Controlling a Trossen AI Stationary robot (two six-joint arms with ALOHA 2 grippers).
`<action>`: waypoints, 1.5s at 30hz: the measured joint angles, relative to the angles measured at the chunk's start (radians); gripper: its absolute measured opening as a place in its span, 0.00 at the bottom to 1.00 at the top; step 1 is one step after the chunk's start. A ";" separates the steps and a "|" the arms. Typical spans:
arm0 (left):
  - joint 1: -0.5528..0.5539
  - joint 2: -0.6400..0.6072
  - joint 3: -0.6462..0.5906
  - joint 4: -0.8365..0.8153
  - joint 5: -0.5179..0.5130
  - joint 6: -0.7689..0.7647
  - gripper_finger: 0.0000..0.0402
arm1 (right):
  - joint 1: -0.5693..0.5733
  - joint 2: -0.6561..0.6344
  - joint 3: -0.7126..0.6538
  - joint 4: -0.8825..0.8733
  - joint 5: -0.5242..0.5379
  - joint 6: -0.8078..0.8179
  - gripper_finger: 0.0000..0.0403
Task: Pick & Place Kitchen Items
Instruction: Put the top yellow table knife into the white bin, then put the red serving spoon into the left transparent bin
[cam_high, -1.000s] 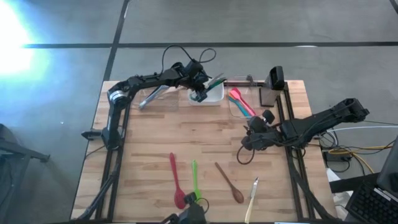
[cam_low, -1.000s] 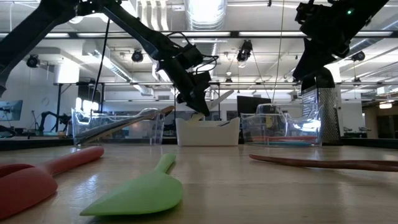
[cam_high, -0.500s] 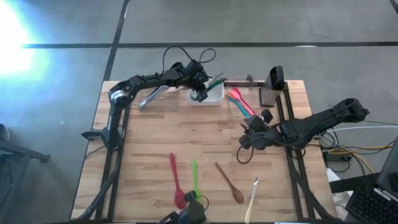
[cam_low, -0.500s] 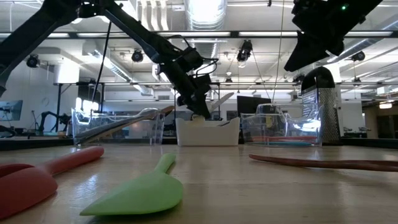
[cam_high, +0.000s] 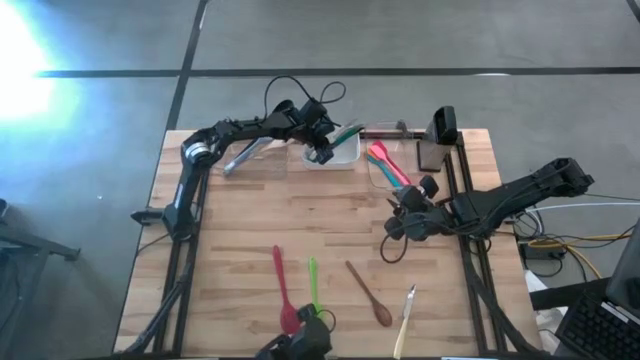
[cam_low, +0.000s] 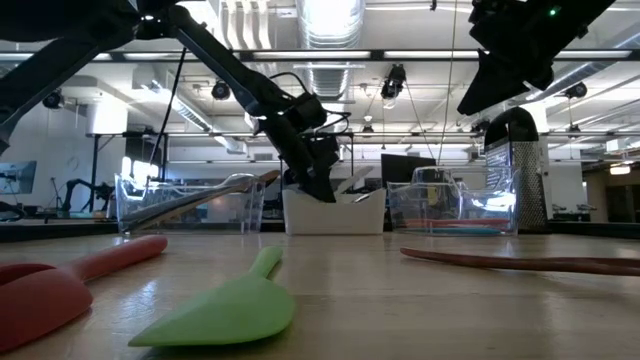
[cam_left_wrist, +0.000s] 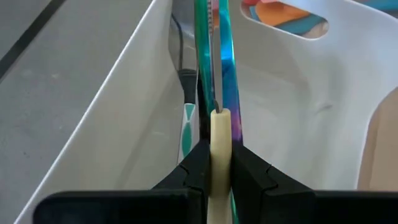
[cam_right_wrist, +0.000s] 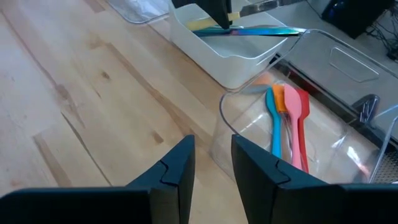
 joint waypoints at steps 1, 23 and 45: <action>0.000 0.000 0.000 0.000 0.000 0.004 0.11 | 0.000 0.000 0.000 0.000 0.000 0.000 0.24; -0.007 -0.072 0.002 -0.040 0.008 0.010 0.51 | 0.000 0.000 0.000 -0.004 -0.001 0.000 0.23; -0.251 -0.692 0.002 -0.642 0.029 0.000 0.51 | 0.000 0.000 0.000 -0.007 0.001 -0.035 0.24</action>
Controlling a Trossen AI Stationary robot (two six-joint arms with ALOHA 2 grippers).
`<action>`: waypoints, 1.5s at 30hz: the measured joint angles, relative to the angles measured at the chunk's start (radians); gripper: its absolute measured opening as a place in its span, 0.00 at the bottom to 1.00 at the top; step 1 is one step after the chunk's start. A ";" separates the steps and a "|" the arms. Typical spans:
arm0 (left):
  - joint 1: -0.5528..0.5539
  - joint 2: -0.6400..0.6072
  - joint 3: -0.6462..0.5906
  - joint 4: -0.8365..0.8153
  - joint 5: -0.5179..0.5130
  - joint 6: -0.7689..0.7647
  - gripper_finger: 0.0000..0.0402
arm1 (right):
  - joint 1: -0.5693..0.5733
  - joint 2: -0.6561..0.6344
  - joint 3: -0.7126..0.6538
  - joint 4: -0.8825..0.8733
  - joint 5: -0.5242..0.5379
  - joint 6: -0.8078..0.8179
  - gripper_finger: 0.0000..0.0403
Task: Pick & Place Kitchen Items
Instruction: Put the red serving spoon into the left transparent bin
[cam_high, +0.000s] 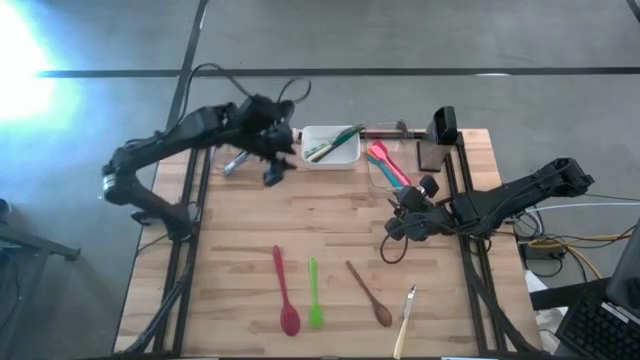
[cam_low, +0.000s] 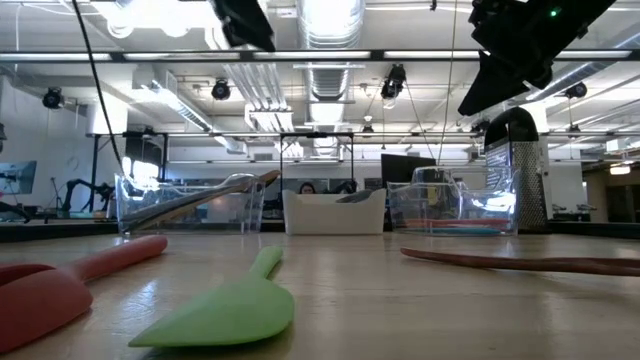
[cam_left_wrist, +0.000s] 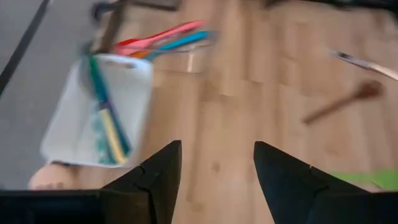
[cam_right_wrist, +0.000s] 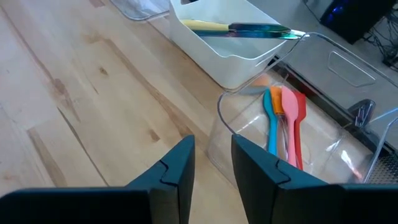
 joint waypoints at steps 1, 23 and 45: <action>-0.032 -0.017 0.000 -0.016 -0.001 0.007 0.50 | 0.000 0.000 0.000 0.001 0.000 0.000 0.23; -0.909 0.082 -0.267 0.054 -0.431 -0.039 0.50 | 0.000 -0.001 0.000 0.006 -0.003 0.001 0.20; -0.964 0.317 -0.444 0.310 -0.369 -0.017 0.50 | 0.000 -0.001 0.000 0.040 -0.006 0.010 0.25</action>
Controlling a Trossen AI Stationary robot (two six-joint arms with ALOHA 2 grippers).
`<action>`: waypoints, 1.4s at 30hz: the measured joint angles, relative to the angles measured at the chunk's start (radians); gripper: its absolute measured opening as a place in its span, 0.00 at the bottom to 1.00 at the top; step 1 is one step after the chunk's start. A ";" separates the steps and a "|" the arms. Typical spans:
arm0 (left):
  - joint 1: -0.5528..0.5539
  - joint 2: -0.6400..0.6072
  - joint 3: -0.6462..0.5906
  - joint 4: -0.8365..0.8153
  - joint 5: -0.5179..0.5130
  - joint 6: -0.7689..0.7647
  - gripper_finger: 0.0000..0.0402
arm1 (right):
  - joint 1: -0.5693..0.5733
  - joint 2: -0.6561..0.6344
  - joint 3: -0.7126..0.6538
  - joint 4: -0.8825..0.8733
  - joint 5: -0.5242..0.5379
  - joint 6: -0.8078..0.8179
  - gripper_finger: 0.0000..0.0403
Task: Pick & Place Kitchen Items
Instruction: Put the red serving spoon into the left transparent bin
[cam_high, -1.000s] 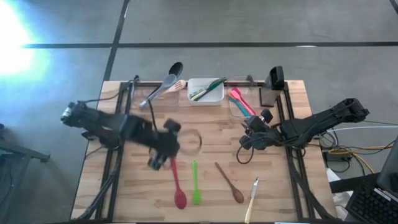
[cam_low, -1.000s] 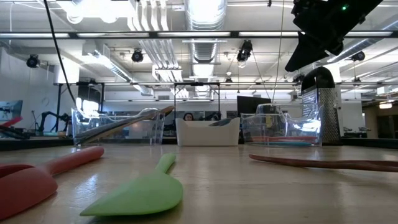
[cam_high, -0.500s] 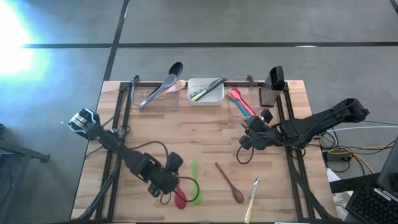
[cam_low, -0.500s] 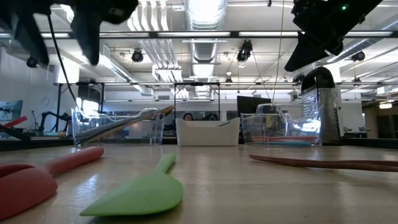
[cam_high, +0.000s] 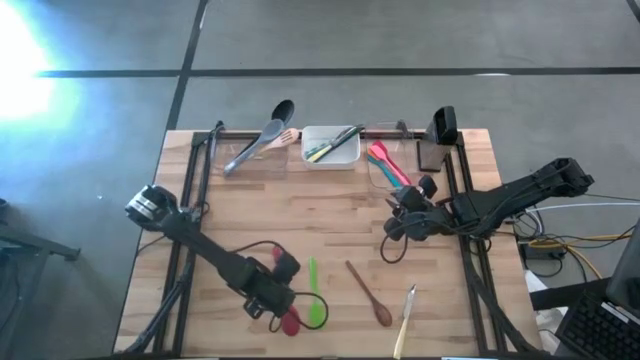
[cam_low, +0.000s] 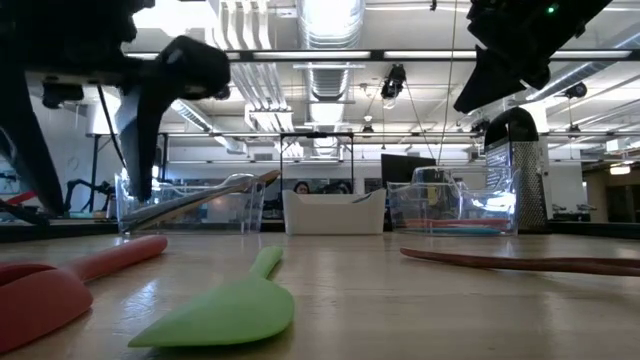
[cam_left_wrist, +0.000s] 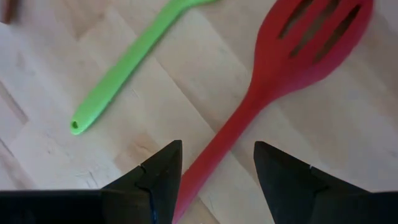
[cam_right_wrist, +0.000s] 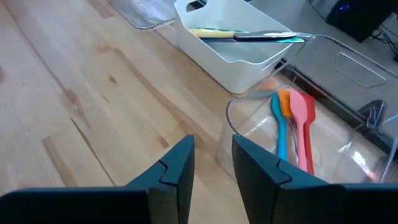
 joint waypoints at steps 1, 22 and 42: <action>0.003 0.011 0.000 0.000 0.000 0.006 0.50 | 0.000 0.000 0.000 0.001 0.000 0.000 0.25; 0.109 0.184 -0.009 -0.020 0.169 0.108 0.49 | 0.000 0.001 0.000 0.014 0.001 -0.006 0.19; 0.116 0.213 -0.012 -0.026 0.234 0.158 0.15 | 0.000 0.001 0.000 0.018 0.001 -0.010 0.19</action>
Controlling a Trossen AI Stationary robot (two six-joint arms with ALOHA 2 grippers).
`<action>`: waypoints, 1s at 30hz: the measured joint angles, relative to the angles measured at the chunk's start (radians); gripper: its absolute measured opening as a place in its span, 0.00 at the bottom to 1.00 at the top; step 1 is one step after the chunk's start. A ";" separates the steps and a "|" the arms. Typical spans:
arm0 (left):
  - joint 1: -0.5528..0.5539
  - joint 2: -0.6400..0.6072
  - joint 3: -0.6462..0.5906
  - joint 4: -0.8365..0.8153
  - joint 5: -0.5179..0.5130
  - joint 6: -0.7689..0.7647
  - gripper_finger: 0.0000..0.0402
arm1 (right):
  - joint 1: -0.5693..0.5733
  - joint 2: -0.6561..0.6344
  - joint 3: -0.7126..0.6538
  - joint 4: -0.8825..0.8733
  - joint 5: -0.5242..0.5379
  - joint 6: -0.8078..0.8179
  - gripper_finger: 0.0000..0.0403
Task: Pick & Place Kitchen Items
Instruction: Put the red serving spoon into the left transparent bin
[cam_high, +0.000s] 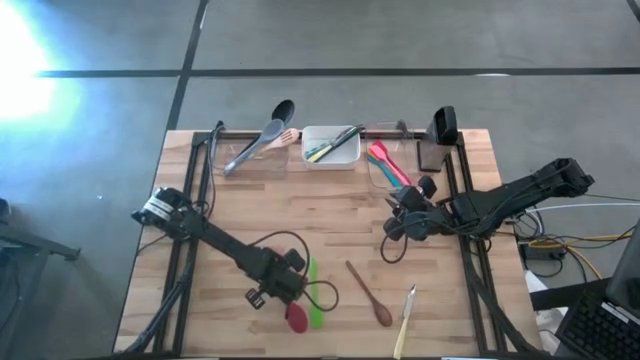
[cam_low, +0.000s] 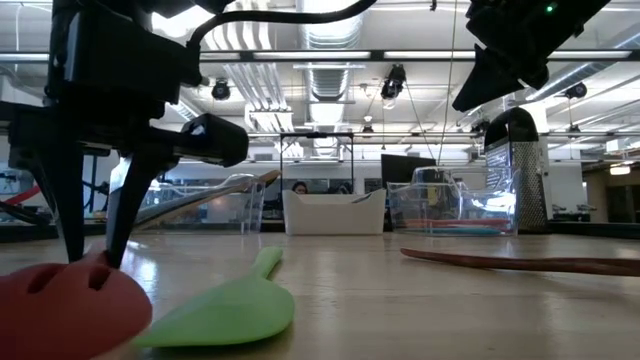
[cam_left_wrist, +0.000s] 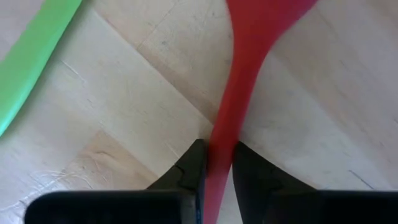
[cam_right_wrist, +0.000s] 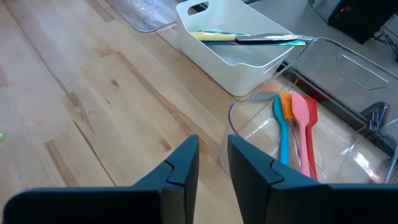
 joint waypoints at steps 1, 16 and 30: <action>0.000 -0.004 0.000 0.000 0.007 0.000 0.14 | 0.000 0.000 0.000 0.000 0.000 0.000 0.19; 0.031 -0.120 -0.007 0.001 0.241 -0.101 0.12 | 0.000 0.000 0.000 0.002 0.000 0.000 0.20; 0.095 -0.123 -0.006 0.015 0.356 -0.109 0.12 | 0.001 0.000 -0.001 0.019 -0.002 0.003 0.22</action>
